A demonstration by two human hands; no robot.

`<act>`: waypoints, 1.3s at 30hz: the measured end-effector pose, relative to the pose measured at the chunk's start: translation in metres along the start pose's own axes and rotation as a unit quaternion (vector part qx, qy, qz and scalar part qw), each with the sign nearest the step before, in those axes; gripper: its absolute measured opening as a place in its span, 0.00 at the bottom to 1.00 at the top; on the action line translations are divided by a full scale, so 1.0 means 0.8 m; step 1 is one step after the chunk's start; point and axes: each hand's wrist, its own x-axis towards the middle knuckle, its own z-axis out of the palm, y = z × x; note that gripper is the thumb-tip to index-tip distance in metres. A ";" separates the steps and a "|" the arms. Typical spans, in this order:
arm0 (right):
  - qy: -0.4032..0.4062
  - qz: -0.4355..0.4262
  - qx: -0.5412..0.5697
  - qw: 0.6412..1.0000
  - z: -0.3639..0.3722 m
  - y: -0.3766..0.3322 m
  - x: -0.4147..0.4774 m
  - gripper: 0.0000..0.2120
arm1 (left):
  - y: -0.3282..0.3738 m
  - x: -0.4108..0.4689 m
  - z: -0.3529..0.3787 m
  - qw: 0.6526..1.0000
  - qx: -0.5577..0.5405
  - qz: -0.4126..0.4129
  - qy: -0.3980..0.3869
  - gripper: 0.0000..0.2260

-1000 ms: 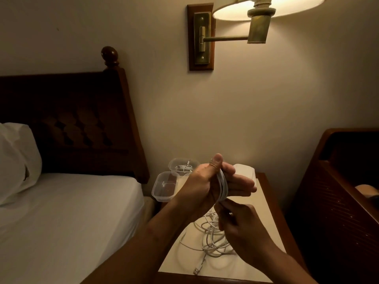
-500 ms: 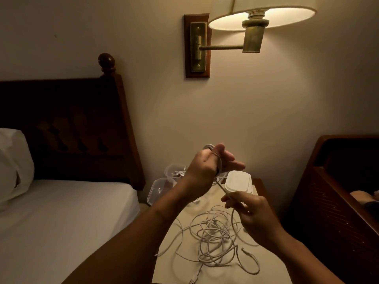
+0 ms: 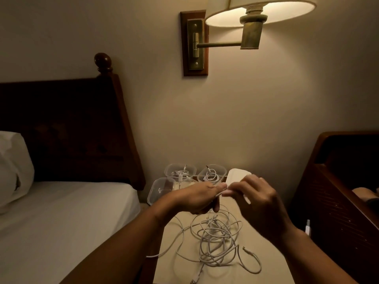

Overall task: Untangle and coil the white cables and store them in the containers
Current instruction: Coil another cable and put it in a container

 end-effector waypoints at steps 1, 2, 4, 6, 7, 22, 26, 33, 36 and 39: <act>0.004 0.005 0.024 1.000 -0.002 0.002 0.003 0.05 | -0.003 -0.003 0.001 0.998 -0.046 -0.001 -0.031 0.31; 0.007 0.010 0.050 0.999 -0.003 0.003 0.005 0.05 | -0.005 -0.006 0.001 0.993 -0.095 0.002 -0.065 0.32; 0.024 0.026 0.088 0.996 -0.002 0.004 0.009 0.06 | -0.007 -0.013 0.004 0.974 -0.183 0.018 -0.129 0.33; 0.044 0.048 0.103 0.993 0.001 0.007 0.014 0.08 | -0.009 -0.019 0.011 0.944 -0.277 0.050 -0.173 0.32; 0.056 0.060 0.116 0.990 0.002 0.009 0.017 0.09 | -0.009 -0.021 0.014 0.923 -0.327 0.069 -0.190 0.30; -0.176 0.312 0.308 0.881 0.033 -0.065 -0.017 0.09 | 0.013 -0.031 0.018 0.776 -0.609 0.164 -0.010 0.22; -0.283 0.197 0.103 0.933 0.028 -0.074 -0.032 0.14 | 0.007 -0.022 0.009 0.835 -0.526 0.139 0.078 0.24; -0.264 -0.003 0.035 0.964 -0.011 -0.075 -0.001 0.09 | -0.005 -0.009 0.013 0.933 -0.339 0.045 0.109 0.22; -0.199 -0.097 0.003 0.975 -0.026 -0.055 0.020 0.08 | -0.013 -0.010 0.015 0.970 -0.236 0.018 0.063 0.28; -0.138 -0.123 0.042 0.982 -0.033 -0.032 0.032 0.04 | -0.006 -0.019 0.011 0.970 -0.234 0.017 -0.055 0.40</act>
